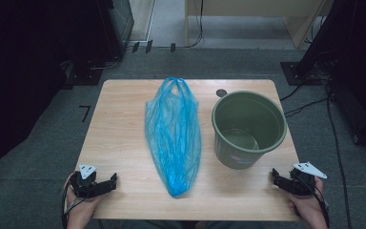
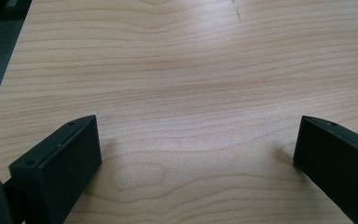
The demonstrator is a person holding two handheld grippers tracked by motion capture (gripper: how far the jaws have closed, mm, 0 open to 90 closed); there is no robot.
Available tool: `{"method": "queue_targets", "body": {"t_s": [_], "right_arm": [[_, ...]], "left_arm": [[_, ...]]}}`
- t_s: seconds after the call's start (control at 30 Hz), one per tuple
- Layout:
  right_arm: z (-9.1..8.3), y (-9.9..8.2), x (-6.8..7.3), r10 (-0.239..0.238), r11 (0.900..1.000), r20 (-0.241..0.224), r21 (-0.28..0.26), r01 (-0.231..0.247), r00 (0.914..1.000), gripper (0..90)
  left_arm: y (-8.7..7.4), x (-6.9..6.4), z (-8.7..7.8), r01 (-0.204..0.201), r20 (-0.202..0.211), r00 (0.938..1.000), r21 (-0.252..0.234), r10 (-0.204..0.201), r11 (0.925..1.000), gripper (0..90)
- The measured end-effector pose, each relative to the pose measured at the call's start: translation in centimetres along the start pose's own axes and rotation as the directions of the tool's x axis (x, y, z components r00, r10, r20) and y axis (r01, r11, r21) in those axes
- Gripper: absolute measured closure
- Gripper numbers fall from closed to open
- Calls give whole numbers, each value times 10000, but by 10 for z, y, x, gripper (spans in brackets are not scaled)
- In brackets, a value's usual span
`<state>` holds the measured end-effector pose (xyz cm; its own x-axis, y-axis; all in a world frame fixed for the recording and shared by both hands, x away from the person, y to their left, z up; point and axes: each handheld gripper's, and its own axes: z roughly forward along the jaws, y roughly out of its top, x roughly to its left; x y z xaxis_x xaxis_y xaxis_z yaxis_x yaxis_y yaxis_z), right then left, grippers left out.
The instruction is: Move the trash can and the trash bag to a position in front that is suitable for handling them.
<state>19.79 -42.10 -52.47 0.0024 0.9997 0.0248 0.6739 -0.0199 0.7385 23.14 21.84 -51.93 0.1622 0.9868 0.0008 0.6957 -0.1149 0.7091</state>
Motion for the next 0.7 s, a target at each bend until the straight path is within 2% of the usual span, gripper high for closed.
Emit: {"method": "queue_targets", "body": {"t_s": [0.3, 0.53, 0.6, 0.63, 0.67, 0.7], "right_arm": [[1, 0, 0, -112, 9999, -59, 31, 112, 9999, 156], [-2, -1, 2, -353, 9993, -274, -147, 349, 9990, 272], [-3, -2, 3, -367, 9991, -299, -242, 360, 9989, 357], [-3, -2, 3, -367, 9991, -299, -242, 360, 9989, 357], [-4, -2, 3, -316, 9990, -266, -330, 307, 9991, 454], [-4, -2, 3, -316, 9990, -266, -330, 307, 9991, 454]], "left_arm": [[0, 0, 0, -6, 2, 10000, 6, 6, 10000, 2], [2, -1, 2, 36, -51, 10000, 9, -36, 10000, 2], [2, -1, 2, 35, -52, 10000, 10, -35, 10000, 2], [2, -1, 2, 35, -52, 10000, 10, -35, 10000, 2], [2, -1, 2, 40, -51, 10000, 9, -40, 10000, 2], [2, -1, 2, 40, -51, 10000, 9, -40, 10000, 2]]}}
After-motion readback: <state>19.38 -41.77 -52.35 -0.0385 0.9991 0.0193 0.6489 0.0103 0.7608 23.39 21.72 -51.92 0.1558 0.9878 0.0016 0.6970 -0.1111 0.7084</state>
